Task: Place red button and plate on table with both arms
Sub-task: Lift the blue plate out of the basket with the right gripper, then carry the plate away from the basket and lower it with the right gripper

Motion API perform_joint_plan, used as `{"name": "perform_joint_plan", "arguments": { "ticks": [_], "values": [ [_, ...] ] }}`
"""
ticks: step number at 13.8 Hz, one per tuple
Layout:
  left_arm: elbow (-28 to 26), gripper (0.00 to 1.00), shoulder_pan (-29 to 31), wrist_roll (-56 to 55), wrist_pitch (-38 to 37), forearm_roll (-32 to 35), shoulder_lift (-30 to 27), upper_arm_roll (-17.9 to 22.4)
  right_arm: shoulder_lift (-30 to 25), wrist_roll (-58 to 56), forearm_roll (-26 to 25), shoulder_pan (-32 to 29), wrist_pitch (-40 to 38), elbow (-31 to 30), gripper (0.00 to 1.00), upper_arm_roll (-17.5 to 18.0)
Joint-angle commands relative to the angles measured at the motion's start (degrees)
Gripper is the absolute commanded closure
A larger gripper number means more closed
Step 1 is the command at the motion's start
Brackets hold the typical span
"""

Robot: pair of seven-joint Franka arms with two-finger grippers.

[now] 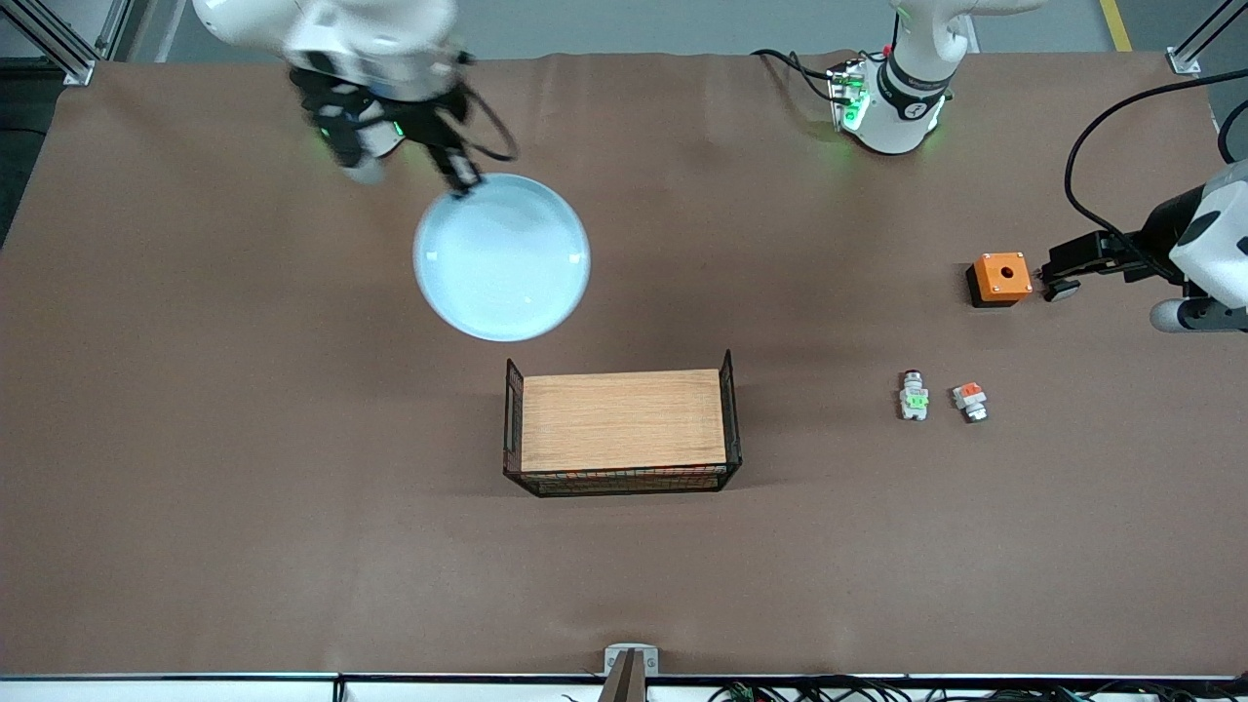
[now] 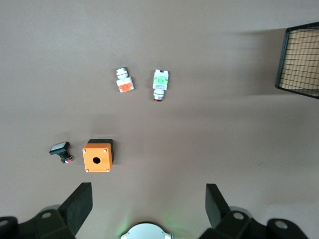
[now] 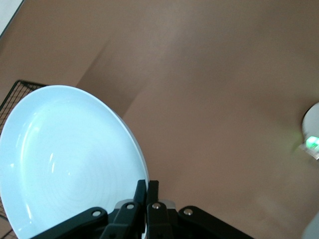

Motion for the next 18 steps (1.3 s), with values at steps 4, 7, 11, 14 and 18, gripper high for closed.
{"name": "perform_joint_plan", "arguments": {
  "ticks": [4, 7, 11, 14, 18],
  "values": [
    [0.39, 0.00, 0.31, 0.00, -3.28, 3.92, -2.22, -3.12, -4.61, -42.70, 1.67, -22.46, -5.97, -3.69, 1.00, 0.56],
    [-1.02, 0.00, 0.49, -0.09, -3.28, 4.01, -3.10, -3.58, -4.08, -65.74, 1.67, -34.08, -3.79, -7.46, 1.00, 0.12],
    [-1.81, 0.00, 1.89, 0.96, -2.93, 4.01, -4.85, -3.67, -3.38, -87.47, 1.67, -43.23, 6.13, -16.34, 1.00, 0.03],
    [-5.92, 0.00, 2.69, 3.24, -0.39, 4.36, -8.88, -4.46, 0.04, -98.22, 1.67, -46.85, 16.67, -22.76, 1.00, 0.03],
    [-11.04, 0.00, 3.04, 3.95, 5.59, 4.54, -13.29, -4.37, 6.62, -103.60, 1.67, -48.00, 30.21, -28.74, 1.00, 0.03]
  ]
}}
